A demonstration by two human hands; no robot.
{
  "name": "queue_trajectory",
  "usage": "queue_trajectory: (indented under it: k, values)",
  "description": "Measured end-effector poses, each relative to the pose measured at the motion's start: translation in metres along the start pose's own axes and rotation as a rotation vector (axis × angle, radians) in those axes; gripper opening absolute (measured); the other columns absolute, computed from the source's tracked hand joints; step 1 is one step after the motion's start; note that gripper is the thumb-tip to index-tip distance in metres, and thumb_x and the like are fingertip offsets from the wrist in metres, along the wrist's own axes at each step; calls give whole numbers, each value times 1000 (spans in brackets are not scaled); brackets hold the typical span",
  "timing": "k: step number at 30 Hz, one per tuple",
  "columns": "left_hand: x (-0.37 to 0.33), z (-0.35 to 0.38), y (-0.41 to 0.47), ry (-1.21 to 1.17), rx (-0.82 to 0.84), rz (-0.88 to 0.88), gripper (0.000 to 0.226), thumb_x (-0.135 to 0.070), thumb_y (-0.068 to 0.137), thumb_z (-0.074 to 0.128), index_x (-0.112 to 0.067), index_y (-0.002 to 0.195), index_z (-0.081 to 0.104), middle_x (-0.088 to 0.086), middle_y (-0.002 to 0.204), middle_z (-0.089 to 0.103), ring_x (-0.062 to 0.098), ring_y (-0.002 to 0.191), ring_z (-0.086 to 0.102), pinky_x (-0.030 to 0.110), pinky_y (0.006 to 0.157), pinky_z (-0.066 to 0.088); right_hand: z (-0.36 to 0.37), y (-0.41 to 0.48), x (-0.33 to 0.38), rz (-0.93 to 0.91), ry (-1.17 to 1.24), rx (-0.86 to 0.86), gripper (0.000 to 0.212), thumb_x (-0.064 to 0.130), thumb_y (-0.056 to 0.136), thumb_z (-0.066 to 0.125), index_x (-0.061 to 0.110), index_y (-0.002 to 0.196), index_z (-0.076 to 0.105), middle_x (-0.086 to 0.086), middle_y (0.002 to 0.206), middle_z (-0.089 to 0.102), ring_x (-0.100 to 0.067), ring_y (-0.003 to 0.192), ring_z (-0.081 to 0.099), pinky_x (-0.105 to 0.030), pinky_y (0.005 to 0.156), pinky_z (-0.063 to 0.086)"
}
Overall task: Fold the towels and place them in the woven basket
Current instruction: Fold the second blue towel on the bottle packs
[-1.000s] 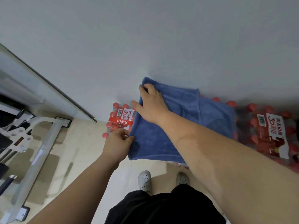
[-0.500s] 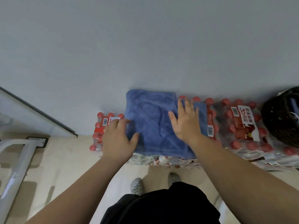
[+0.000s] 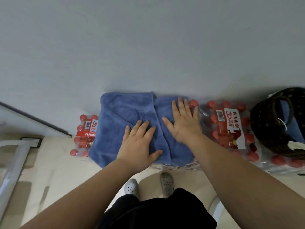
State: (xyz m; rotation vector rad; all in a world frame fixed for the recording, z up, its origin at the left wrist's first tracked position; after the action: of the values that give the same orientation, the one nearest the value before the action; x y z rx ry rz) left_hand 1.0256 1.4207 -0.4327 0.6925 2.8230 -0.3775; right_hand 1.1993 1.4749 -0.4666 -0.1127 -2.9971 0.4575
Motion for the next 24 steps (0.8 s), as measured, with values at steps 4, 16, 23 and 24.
queue_trajectory:
  k: [4,16,23,24]
  values:
    - [-9,3,4,11,-17,-72,92,-81,76,44,-29,151,32,4,162,23,29,152,11,58,121,7,-6,12,-1,-79,15,5,83,71,94,10,21,158,-9,-2,164,-22,-21,151,-22,-58,119,-14]
    - [-59,9,-16,71,-338,0,52,-61,64,73,-17,85,54,1,84,48,26,76,47,37,63,40,-44,-2,44,-357,268,-156,61,56,101,33,24,153,34,-7,153,39,-33,146,24,-48,121,14]
    - [-58,15,-24,55,-395,29,23,-25,67,68,-14,85,61,5,86,55,30,75,50,41,61,41,-41,24,71,-282,163,29,53,58,101,30,32,143,47,-8,145,49,-34,136,34,-43,115,21]
    - [-59,17,-25,72,-380,32,27,-27,66,70,-15,88,62,5,89,56,29,77,51,40,62,41,-40,25,71,-272,154,32,51,58,101,31,32,139,51,-6,143,50,-34,134,34,-44,114,22]
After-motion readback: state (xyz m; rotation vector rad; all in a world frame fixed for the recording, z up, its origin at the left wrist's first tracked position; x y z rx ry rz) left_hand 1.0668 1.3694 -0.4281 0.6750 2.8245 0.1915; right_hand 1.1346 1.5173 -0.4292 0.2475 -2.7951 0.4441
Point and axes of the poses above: each hand's wrist, its own y-axis towards the middle knuckle, its own z-axis out of the palm, x = y × z, the point moved 9 cm from there along y, towards the middle knuckle
